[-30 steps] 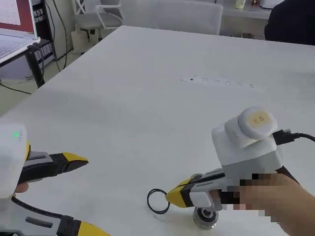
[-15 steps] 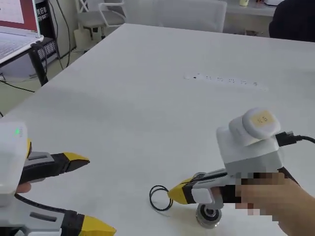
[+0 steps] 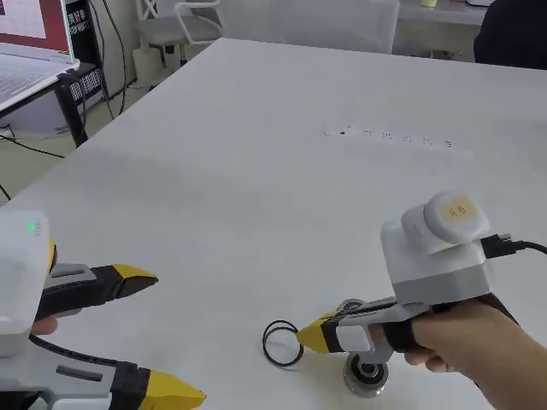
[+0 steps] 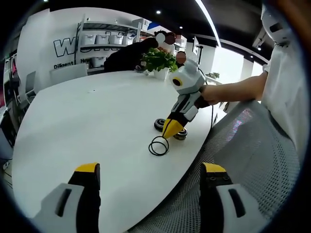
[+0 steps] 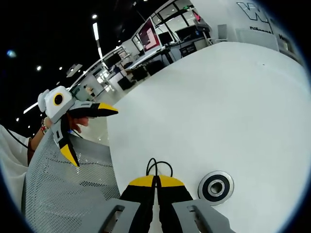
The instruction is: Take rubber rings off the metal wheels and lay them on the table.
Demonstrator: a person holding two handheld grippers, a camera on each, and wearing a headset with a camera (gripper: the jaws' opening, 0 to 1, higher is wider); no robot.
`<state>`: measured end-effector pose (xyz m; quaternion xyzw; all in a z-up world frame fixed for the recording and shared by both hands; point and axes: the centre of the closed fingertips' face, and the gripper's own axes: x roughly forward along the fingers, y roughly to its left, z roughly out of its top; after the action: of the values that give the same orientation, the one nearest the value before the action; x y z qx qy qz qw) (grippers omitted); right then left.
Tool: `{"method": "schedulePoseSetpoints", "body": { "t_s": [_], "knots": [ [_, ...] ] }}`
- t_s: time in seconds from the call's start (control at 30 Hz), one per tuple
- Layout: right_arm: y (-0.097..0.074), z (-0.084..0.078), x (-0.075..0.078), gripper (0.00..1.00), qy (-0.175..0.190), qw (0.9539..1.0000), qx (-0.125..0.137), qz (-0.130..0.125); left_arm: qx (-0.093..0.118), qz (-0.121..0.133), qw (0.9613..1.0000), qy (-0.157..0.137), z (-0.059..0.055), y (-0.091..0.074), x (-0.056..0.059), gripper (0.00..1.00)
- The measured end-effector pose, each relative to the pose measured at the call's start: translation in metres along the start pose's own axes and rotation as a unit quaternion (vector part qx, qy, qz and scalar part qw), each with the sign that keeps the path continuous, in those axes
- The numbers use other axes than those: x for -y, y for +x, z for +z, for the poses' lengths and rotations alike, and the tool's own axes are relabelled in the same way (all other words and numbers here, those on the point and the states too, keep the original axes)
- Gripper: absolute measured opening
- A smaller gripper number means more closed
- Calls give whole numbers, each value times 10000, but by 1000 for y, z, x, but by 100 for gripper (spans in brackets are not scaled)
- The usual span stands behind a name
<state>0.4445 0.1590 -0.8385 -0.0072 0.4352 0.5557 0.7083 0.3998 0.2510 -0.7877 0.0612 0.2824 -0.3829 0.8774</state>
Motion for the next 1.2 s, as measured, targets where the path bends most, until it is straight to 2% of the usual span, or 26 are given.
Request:
{"method": "schedulePoseSetpoints", "body": {
  "t_s": [0.1,0.23,0.47,0.57,1.2],
  "knots": [
    [1,-2,5,0,-22,9999,-25,-104,-25,-13,10000,0,-1,0,1,82],
    [2,-3,6,0,-6,9999,-31,-99,-48,-16,10000,8,-1,1,1,82],
    [7,-9,8,0,-287,9991,-222,-228,-10,-23,10000,-26,0,1,2,81],
    [7,-11,9,0,-452,9980,-300,-318,-61,-42,10000,-29,-3,2,3,81],
    [2,-1,13,1,-468,9980,-87,-405,-68,-15,10000,-60,-3,2,2,81]
  ]
}}
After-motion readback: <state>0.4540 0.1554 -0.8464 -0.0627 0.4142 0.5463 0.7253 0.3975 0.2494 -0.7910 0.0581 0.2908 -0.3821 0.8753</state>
